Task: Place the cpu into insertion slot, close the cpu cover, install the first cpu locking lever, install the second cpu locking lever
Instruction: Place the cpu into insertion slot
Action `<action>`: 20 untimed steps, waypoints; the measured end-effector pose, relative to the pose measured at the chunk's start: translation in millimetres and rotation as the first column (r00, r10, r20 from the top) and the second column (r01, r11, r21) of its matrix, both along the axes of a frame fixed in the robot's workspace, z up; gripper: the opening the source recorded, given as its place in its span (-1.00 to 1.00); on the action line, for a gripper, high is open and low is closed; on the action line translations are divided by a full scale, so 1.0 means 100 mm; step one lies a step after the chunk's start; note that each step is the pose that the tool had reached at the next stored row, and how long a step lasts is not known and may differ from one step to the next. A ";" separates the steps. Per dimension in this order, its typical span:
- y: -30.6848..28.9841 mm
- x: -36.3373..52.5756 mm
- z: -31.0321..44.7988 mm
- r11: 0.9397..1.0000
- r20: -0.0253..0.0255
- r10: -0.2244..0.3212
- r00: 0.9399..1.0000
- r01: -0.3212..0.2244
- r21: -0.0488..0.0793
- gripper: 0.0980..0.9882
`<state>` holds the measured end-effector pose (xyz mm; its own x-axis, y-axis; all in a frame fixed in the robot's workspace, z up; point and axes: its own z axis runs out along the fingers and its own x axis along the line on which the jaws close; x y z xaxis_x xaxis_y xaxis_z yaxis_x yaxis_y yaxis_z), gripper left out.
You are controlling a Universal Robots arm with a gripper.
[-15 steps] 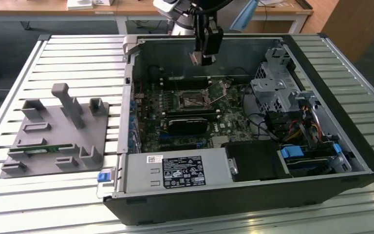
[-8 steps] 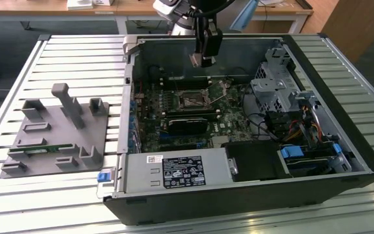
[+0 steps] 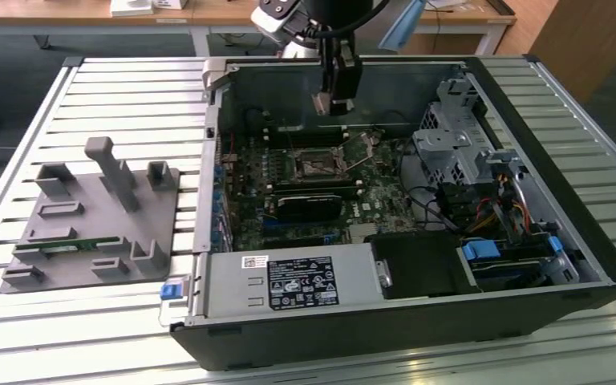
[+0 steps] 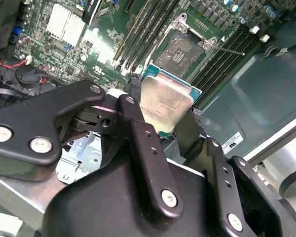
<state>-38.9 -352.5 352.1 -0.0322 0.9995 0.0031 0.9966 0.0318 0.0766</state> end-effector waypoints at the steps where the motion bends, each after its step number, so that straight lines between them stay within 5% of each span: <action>1: 0.001 0.000 -0.011 1.000 0.000 -0.004 1.000 0.004 0.000 -0.04; 20: 0.002 0.000 -0.199 1.000 0.000 -0.016 1.000 0.016 0.000 -0.04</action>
